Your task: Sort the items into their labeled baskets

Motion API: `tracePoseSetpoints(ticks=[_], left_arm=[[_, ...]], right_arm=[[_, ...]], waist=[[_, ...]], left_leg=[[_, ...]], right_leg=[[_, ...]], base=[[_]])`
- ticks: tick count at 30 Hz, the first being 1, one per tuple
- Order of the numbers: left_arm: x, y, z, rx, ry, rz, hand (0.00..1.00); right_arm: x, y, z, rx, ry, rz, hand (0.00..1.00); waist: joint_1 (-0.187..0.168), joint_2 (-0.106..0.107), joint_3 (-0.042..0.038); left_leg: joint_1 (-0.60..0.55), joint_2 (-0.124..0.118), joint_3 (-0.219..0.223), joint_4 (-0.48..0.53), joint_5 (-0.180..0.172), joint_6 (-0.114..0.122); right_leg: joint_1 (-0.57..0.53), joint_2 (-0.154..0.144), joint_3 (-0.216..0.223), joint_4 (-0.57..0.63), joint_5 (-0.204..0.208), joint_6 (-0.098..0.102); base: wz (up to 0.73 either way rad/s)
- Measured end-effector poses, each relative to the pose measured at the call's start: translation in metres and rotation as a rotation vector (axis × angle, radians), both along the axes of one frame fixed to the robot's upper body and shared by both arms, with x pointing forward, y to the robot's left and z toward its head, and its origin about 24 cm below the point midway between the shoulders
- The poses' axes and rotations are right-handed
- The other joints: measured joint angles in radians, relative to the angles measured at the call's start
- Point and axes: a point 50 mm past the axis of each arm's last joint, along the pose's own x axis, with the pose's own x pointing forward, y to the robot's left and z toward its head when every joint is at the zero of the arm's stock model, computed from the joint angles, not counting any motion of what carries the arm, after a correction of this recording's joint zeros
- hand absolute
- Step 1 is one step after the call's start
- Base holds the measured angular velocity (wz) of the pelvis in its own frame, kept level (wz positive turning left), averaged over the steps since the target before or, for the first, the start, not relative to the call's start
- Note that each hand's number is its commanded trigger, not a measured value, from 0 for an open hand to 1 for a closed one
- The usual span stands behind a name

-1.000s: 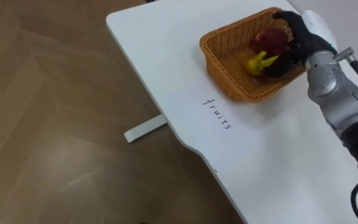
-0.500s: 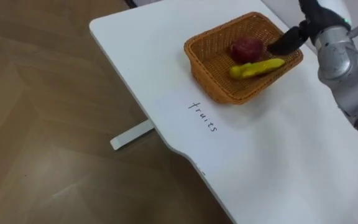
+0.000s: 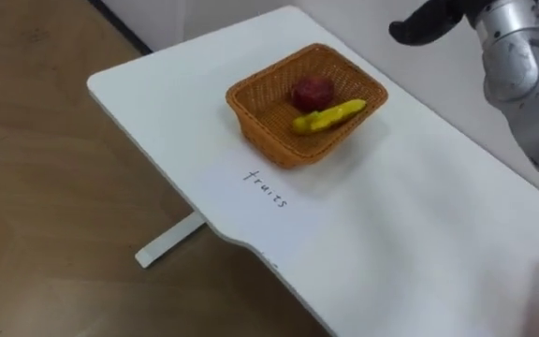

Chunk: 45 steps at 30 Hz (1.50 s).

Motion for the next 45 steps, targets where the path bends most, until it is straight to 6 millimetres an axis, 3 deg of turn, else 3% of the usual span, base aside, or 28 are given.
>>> tracePoseSetpoints(ticks=[4,9,14,16,21,25,27,30,35,38,45], left_arm=[[0.012,-0.003,0.005,-0.034,-0.076,0.039,0.00],[0.019,-0.006,0.006,-0.086,-0.126,0.091,0.00],[0.028,-0.010,0.006,-0.103,-0.153,0.098,0.00],[0.035,-0.010,0.007,-0.104,-0.173,0.093,0.00],[0.045,-0.011,0.009,-0.113,-0.200,0.088,0.00],[0.053,-0.011,0.010,-0.121,-0.222,0.091,0.00],[0.056,-0.012,0.010,-0.123,-0.229,0.088,0.00],[0.052,-0.009,0.008,-0.110,-0.208,0.093,0.00],[0.042,0.000,0.005,-0.104,-0.193,0.144,0.00],[0.041,0.004,0.007,-0.095,-0.198,0.162,0.00],[0.030,0.006,0.001,-0.083,-0.166,0.196,0.00]], right_arm=[[-0.008,0.002,0.016,0.015,-0.057,0.034,0.00],[-0.019,-0.012,0.028,0.044,-0.119,0.018,0.00],[-0.026,-0.024,0.030,0.073,-0.138,-0.005,0.00],[-0.030,-0.038,0.034,0.074,-0.150,-0.045,0.00],[-0.036,-0.058,0.039,0.119,-0.181,-0.105,0.00],[-0.046,-0.076,0.034,0.161,-0.192,-0.160,0.00],[-0.051,-0.085,0.034,0.174,-0.206,-0.189,0.00],[-0.058,-0.099,0.036,0.169,-0.218,-0.236,0.00],[-0.079,-0.131,0.037,0.248,-0.272,-0.328,0.00],[-0.088,-0.142,0.035,0.262,-0.290,-0.369,0.00],[-0.120,-0.175,0.013,0.357,-0.326,-0.514,0.00]], waist=[[-0.050,0.008,-0.0031],[-0.090,0.023,0.0034],[-0.149,0.044,-0.0065],[-0.167,0.050,-0.0081],[-0.227,0.064,-0.0030],[-0.282,0.069,-0.0092],[-0.288,0.072,-0.0107],[-0.331,0.080,-0.0133],[-0.358,0.076,-0.0124],[-0.397,0.071,-0.0118],[-0.442,0.072,-0.0135]], left_leg=[[0.019,0.002,0.021,0.000,0.000,0.000],[0.062,0.006,0.055,-0.009,-0.003,0.007],[0.065,0.018,0.099,-0.016,-0.004,0.010],[0.071,0.034,0.143,-0.027,-0.003,0.011],[0.119,0.045,0.196,-0.063,-0.003,0.014],[0.136,0.052,0.237,-0.079,-0.008,0.015],[0.148,0.064,0.267,-0.087,-0.009,0.014],[0.158,0.068,0.288,-0.102,-0.010,0.014],[0.189,0.082,0.340,-0.124,-0.016,0.008],[0.187,0.088,0.360,-0.125,-0.020,0.006],[0.197,0.109,0.415,-0.128,-0.034,-0.007]], right_leg=[[0.013,0.001,0.028,-0.010,0.000,0.000],[0.038,0.000,0.068,-0.011,0.001,-0.001],[0.024,0.000,0.113,-0.008,0.004,-0.006],[0.002,0.000,0.145,0.011,0.005,-0.009],[0.017,0.002,0.200,0.007,0.006,-0.010],[0.010,0.007,0.223,0.007,0.006,-0.010],[-0.003,0.011,0.245,0.007,0.009,-0.013],[-0.011,0.012,0.251,0.009,0.011,-0.014],[-0.012,0.027,0.303,0.006,0.011,-0.015],[-0.024,0.034,0.323,0.006,0.013,-0.018],[-0.042,0.055,0.345,0.005,0.018,-0.027]], base=[[-0.12],[-0.21],[-0.28],[-0.43],[-0.38],[-0.26],[-0.46],[-0.29],[-0.30],[-0.22],[-0.24]])
